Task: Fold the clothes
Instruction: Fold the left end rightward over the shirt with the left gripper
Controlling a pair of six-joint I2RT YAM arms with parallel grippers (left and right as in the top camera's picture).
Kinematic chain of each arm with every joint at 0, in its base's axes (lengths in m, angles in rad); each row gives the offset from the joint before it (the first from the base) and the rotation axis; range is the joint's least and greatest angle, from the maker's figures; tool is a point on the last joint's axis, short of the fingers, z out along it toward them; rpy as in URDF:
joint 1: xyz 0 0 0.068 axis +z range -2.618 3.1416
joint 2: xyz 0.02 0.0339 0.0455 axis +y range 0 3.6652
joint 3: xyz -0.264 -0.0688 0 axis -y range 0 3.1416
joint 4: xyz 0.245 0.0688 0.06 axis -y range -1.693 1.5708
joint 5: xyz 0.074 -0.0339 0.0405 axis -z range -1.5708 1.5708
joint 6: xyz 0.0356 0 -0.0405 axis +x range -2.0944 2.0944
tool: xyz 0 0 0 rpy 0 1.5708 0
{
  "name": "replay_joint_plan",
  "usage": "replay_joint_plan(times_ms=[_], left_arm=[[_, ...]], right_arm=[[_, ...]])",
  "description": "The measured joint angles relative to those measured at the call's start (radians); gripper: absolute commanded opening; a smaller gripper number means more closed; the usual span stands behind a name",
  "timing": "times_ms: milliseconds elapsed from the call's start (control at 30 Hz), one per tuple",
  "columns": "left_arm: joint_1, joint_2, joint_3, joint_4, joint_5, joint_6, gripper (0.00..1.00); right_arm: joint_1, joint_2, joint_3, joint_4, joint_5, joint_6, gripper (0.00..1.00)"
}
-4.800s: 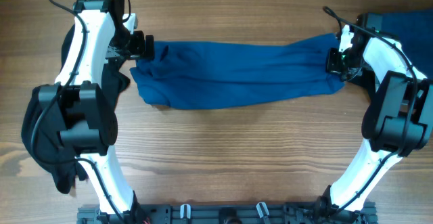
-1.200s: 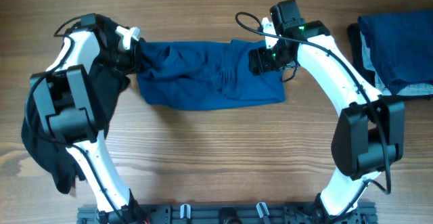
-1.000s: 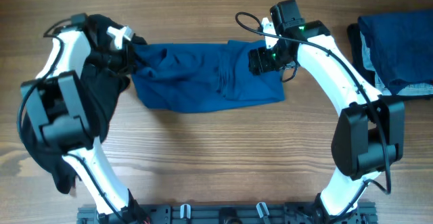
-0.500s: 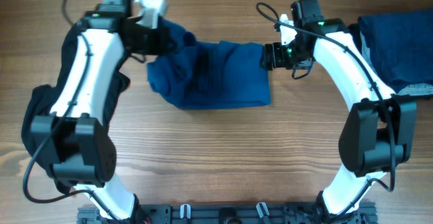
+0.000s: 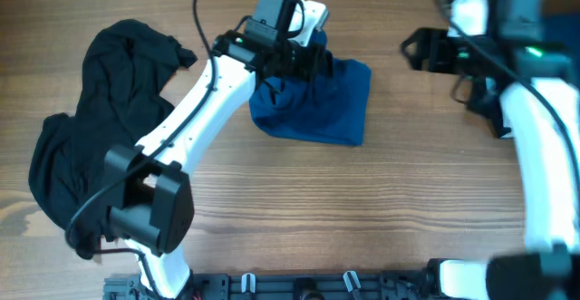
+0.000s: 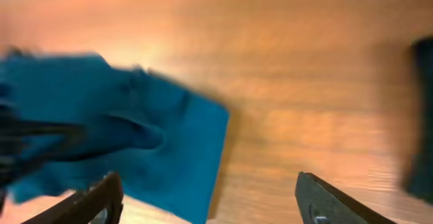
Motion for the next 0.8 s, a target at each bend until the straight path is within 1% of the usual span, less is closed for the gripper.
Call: replay_joint_plan(times_ms=[33, 67, 100, 133, 167, 233, 333, 467, 633, 800], left_arm=[[-0.004, 0.008, 0.000, 0.008, -0.002, -0.004, 0.11], [-0.011, 0.020, 0.000, 0.019, -0.004, -0.011, 0.20], [-0.018, 0.034, 0.000, 0.036, -0.005, -0.020, 0.36], [-0.034, 0.050, 0.000, 0.049, -0.003, -0.031, 0.79], [-0.047, 0.058, 0.000, 0.058, 0.000, -0.039, 1.00], [-0.098, 0.064, 0.000, 0.095, 0.018, -0.045, 1.00], [-0.151, 0.064, 0.000, 0.103, 0.027, -0.050, 1.00], [-0.156, 0.064, 0.000, 0.095, 0.040, -0.052, 1.00], [-0.058, 0.037, 0.000, 0.089, 0.040, -0.063, 1.00], [0.100, -0.055, 0.000, 0.068, 0.040, -0.101, 1.00]], right_arm=[[-0.016, -0.031, 0.003, 0.000, 0.000, 0.000, 0.80], [-0.034, -0.062, 0.005, 0.001, -0.002, 0.000, 0.80], [-0.051, -0.091, 0.006, 0.001, -0.002, 0.000, 0.80], [-0.073, -0.121, 0.006, 0.000, -0.003, 0.000, 0.80], [-0.085, -0.129, 0.006, 0.000, -0.003, 0.000, 0.79], [-0.113, -0.125, 0.006, -0.007, -0.003, 0.000, 0.80], [-0.127, -0.122, 0.006, -0.010, -0.003, 0.000, 0.80], [-0.127, -0.122, 0.006, -0.011, -0.003, 0.000, 0.79], [-0.127, -0.105, 0.006, -0.034, -0.010, 0.000, 0.80], [-0.121, -0.018, 0.005, -0.115, -0.117, 0.000, 0.80]])
